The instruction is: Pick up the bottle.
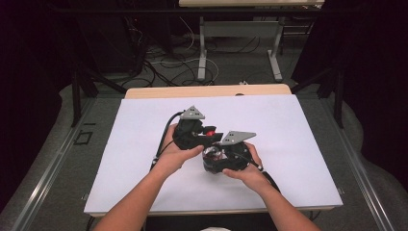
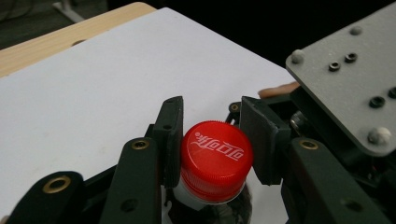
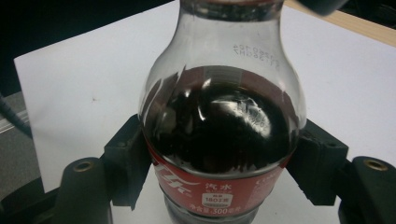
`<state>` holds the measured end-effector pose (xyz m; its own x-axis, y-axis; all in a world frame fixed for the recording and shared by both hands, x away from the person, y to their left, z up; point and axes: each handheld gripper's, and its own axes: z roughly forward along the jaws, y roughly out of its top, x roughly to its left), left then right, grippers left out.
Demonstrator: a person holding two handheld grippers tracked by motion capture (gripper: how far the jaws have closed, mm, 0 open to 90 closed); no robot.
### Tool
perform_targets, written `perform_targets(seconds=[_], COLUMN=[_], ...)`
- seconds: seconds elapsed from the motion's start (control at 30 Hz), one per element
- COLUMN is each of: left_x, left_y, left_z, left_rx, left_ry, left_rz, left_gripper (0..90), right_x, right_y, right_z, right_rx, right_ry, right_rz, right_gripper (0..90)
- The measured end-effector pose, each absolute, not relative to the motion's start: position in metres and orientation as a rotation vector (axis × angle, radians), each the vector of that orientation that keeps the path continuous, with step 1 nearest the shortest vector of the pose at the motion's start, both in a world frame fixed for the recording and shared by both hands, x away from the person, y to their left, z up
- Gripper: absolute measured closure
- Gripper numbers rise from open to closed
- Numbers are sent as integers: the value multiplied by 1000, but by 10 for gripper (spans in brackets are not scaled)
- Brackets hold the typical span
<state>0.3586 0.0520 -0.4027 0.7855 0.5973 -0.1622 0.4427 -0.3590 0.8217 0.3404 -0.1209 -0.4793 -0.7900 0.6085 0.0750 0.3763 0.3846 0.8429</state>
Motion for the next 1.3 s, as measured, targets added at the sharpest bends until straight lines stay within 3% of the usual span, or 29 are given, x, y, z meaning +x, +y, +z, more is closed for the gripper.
perform_targets(seconds=[0.2,0.33,0.6,0.7,0.9,1.03,1.3], left_x=[350,350,354,355,358,362,358], left_y=[37,35,47,54,60,63,57], left_z=[-403,-401,-394,-393,-396,-398,-400], left_rx=[1955,1932,1970,1989,2026,2036,2009], left_ry=[944,961,814,747,647,635,754], left_rz=[288,281,220,162,69,77,158], left_gripper=[609,605,475,470,511,599,609], right_x=[342,342,343,342,340,338,338], right_y=[-122,-124,-126,-125,-123,-122,-121], right_z=[-480,-479,-479,-478,-476,-477,-477], right_rx=[914,922,870,852,792,772,835], right_ry=[2371,2369,2398,2412,2435,2455,2441], right_rz=[1337,1350,1365,1377,1405,1413,1366], right_gripper=[299,298,298,298,298,298,298])
